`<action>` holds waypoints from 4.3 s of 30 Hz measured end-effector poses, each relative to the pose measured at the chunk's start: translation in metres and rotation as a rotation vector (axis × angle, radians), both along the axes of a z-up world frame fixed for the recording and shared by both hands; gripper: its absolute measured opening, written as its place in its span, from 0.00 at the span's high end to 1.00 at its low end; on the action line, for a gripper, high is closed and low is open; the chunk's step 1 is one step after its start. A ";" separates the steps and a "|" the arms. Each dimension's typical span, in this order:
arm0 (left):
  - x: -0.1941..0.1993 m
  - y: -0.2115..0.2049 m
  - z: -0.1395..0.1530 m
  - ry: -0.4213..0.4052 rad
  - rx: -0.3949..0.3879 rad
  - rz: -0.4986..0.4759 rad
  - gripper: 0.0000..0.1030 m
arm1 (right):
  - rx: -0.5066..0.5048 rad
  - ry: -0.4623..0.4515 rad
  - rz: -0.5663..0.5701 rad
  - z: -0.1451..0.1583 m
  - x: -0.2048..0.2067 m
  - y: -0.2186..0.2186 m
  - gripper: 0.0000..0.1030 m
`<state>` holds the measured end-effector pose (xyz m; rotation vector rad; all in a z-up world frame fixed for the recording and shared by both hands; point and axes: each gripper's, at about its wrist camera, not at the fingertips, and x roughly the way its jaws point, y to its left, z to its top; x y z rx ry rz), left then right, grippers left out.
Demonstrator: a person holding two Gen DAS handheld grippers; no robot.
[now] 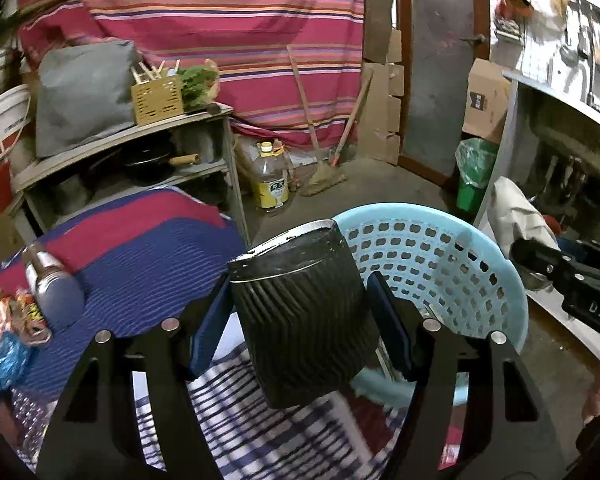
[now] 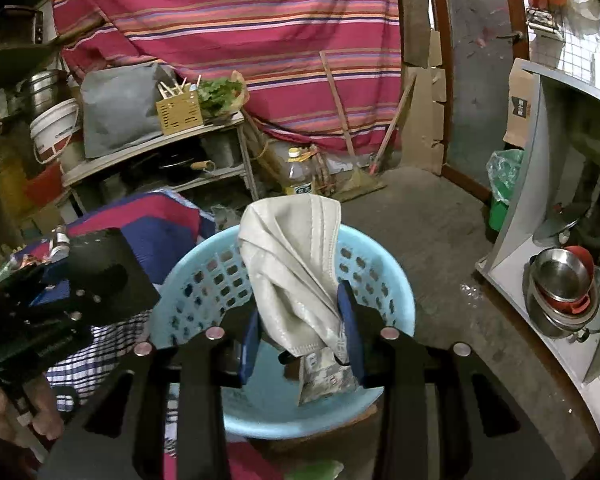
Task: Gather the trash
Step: 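Carry the cup and mask in both tools over the light blue basket, then open the left tool to drop the black cup into the basket, then open the right tool to drop the white mask into the basket, then move both tools back over the table toward the remaining trash, then close the left tool on the tan cloth and lift it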
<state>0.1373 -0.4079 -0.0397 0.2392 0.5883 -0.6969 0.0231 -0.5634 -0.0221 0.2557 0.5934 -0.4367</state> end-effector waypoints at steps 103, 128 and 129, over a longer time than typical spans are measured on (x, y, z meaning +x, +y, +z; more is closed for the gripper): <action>0.048 0.423 0.021 -0.048 -0.048 0.687 0.05 | -0.176 -0.016 0.339 0.011 0.119 0.316 0.11; 0.082 0.443 -0.024 0.116 0.050 0.685 0.05 | -0.136 0.108 0.256 -0.023 0.142 0.296 0.11; 0.083 0.442 -0.028 0.107 0.073 0.691 0.05 | -0.126 0.118 0.264 -0.025 0.143 0.297 0.11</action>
